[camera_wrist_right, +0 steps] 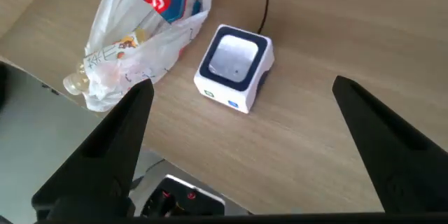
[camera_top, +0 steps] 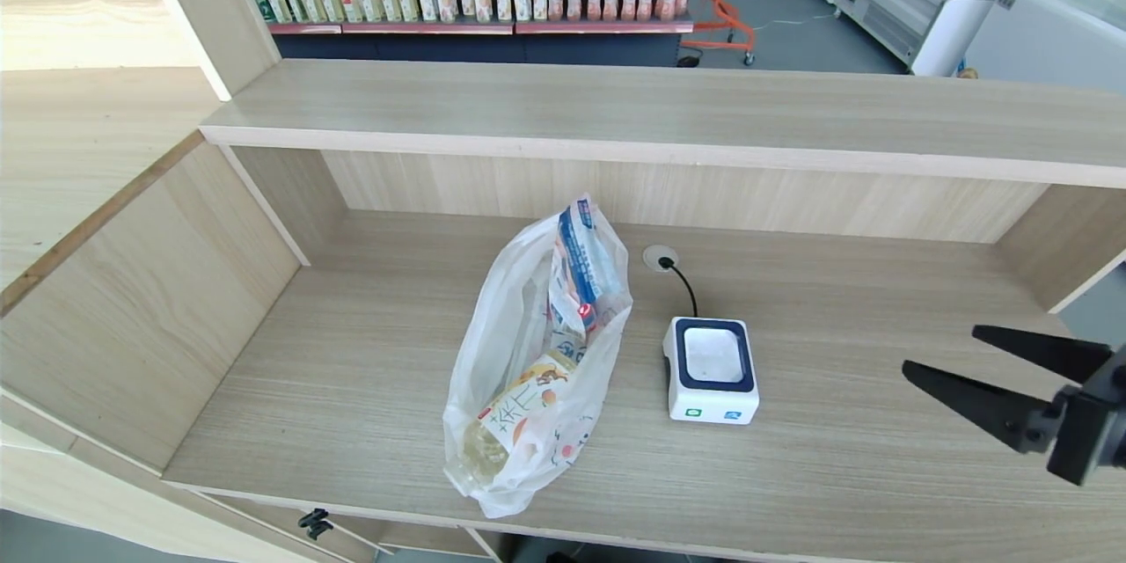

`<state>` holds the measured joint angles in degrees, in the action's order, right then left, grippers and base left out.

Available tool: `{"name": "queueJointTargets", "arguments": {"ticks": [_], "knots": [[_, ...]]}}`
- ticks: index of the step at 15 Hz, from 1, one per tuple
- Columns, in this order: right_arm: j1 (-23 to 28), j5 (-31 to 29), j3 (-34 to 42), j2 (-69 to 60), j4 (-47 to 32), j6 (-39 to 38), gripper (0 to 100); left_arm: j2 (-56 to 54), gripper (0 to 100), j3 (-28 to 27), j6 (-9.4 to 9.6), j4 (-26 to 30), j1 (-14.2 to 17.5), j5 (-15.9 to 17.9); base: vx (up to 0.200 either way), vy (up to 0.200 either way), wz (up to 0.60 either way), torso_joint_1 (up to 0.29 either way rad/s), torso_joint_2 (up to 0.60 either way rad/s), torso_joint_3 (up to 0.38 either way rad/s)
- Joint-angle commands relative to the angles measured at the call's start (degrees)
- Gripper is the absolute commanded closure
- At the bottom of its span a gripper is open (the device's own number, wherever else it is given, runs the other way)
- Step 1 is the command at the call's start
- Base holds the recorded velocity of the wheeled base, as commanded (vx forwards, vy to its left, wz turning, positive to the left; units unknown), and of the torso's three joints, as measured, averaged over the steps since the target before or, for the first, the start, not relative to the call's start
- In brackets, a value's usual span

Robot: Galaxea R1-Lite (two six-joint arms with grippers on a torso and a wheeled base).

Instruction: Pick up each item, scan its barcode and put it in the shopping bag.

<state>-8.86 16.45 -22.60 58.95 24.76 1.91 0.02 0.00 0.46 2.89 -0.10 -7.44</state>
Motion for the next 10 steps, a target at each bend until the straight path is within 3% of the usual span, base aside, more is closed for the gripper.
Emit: {"name": "queueJointTargets", "arguments": {"ticks": [1, 3, 6, 7, 10], "knots": [[8.77, -7.57, 13.02, -31.53, -15.53, 0.02, 0, -0.02, 0, 0.0, -0.02, 0.01, 0.01, -0.03, 0.0, 0.0, 0.0, 0.0, 0.0, 0.0], [11.76, -7.57, 17.68, -44.63, -18.61, 0.2, 0, -0.02, 0, 0.0, -0.02, 0.01, 0.01, -0.03, 0.0, 0.0, 0.0, 0.0, 0.0, 0.0], [12.73, -8.45, 22.6, -53.86, -19.84, 0.02, 0, -0.02, 0, 0.0, -0.02, 0.01, 0.01, -0.03, 0.0, 0.0, 0.0, 0.0, 0.0, 0.0], [9.3, -9.24, 22.6, -56.05, -20.89, -0.42, 0, -0.02, 0, 0.0, -0.02, 0.01, 0.01, -0.03, 0.0, 0.0, 0.0, 0.0, 0.0, 0.0], [9.13, -10.73, 22.6, -58.95, -20.45, 1.95, 0, -0.02, 0, 0.0, -0.02, 0.01, 0.01, -0.03, 0.0, 0.0, 0.0, 0.0, 0.0, 0.0]]}}
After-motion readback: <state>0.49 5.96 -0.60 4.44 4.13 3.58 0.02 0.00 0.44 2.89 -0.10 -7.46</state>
